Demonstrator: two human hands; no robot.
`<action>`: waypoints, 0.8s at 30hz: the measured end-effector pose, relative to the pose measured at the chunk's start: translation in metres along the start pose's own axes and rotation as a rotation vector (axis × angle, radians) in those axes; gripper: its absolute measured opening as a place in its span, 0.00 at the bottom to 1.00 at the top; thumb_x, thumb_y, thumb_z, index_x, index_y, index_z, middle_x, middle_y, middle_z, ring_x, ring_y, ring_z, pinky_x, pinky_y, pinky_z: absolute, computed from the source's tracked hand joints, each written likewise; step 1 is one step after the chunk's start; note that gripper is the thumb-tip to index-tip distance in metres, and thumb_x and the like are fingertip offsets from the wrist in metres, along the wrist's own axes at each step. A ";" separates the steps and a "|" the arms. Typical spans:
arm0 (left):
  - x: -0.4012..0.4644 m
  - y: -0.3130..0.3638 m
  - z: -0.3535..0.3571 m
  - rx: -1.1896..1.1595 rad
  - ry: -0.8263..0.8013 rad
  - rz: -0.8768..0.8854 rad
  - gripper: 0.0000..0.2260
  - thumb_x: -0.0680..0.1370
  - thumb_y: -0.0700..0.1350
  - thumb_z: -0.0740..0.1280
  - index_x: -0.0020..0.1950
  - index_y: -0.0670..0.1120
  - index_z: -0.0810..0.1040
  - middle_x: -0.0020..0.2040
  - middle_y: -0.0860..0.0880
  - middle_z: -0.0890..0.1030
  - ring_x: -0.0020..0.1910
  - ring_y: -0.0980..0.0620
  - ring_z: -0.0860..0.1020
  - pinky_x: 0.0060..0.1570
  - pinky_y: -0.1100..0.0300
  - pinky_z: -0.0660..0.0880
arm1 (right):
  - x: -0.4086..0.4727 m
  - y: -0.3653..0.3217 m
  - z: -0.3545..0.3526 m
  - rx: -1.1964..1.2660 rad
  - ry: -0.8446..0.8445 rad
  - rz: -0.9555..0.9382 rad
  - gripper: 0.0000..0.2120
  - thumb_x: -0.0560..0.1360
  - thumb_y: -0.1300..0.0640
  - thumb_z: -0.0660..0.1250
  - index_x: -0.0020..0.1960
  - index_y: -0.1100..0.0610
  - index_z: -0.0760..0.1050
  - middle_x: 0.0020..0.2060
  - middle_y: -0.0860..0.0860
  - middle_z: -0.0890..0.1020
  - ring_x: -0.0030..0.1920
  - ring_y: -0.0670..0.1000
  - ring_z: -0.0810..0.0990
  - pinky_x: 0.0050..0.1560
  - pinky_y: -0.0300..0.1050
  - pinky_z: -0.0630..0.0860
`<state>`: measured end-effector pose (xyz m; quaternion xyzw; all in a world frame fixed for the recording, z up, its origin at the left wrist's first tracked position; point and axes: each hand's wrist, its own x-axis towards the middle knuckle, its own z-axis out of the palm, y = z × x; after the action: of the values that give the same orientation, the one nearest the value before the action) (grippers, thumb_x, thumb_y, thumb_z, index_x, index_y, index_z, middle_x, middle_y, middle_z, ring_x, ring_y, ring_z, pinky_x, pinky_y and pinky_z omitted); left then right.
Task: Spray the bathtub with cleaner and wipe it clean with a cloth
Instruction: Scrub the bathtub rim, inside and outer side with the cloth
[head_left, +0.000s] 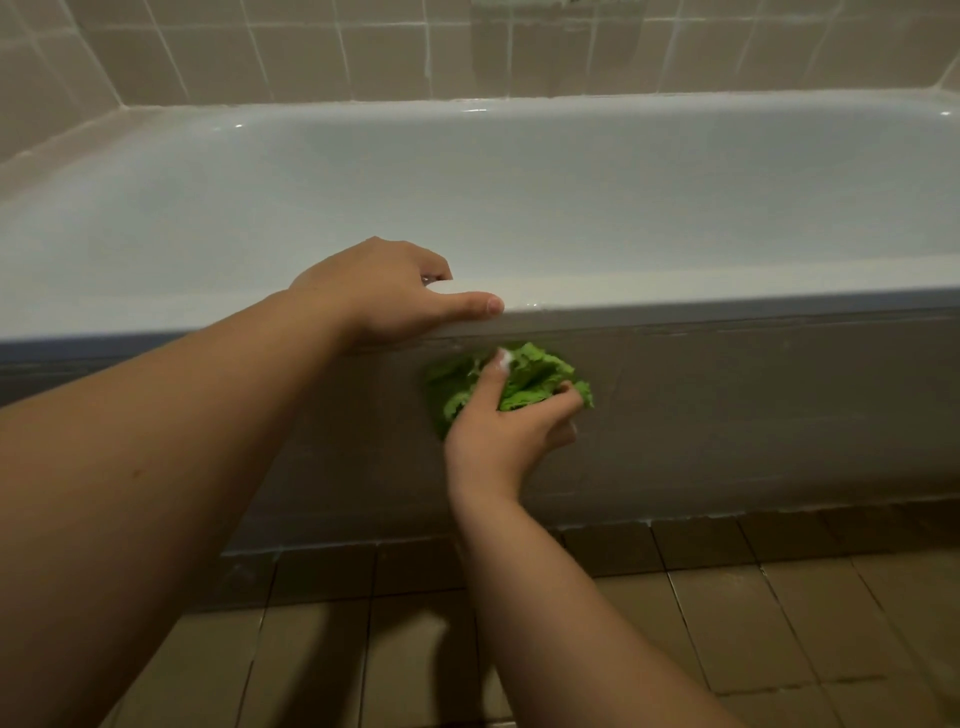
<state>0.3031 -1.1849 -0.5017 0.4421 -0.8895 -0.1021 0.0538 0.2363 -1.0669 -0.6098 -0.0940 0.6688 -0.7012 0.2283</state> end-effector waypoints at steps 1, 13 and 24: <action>0.000 0.000 0.000 -0.007 0.007 -0.013 0.46 0.62 0.87 0.53 0.64 0.56 0.80 0.65 0.54 0.80 0.59 0.51 0.75 0.56 0.51 0.72 | 0.008 -0.006 -0.003 0.013 0.027 -0.017 0.28 0.78 0.41 0.68 0.69 0.52 0.60 0.66 0.54 0.64 0.59 0.56 0.74 0.43 0.33 0.74; 0.000 0.007 0.001 -0.025 0.017 0.017 0.43 0.63 0.86 0.54 0.60 0.57 0.83 0.59 0.56 0.82 0.54 0.52 0.76 0.53 0.51 0.74 | 0.012 0.006 -0.004 0.025 0.077 0.096 0.34 0.82 0.41 0.61 0.80 0.55 0.52 0.71 0.59 0.62 0.66 0.63 0.73 0.57 0.44 0.69; 0.000 0.009 0.002 -0.040 0.047 0.042 0.39 0.65 0.85 0.56 0.57 0.57 0.84 0.51 0.56 0.82 0.50 0.51 0.78 0.51 0.51 0.76 | 0.002 0.006 -0.003 -0.007 -0.033 -0.099 0.29 0.76 0.47 0.74 0.69 0.49 0.61 0.62 0.48 0.61 0.59 0.52 0.72 0.47 0.30 0.75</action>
<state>0.2954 -1.1794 -0.5017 0.4245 -0.8948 -0.1086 0.0856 0.2342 -1.0648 -0.6161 -0.1394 0.6618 -0.7078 0.2038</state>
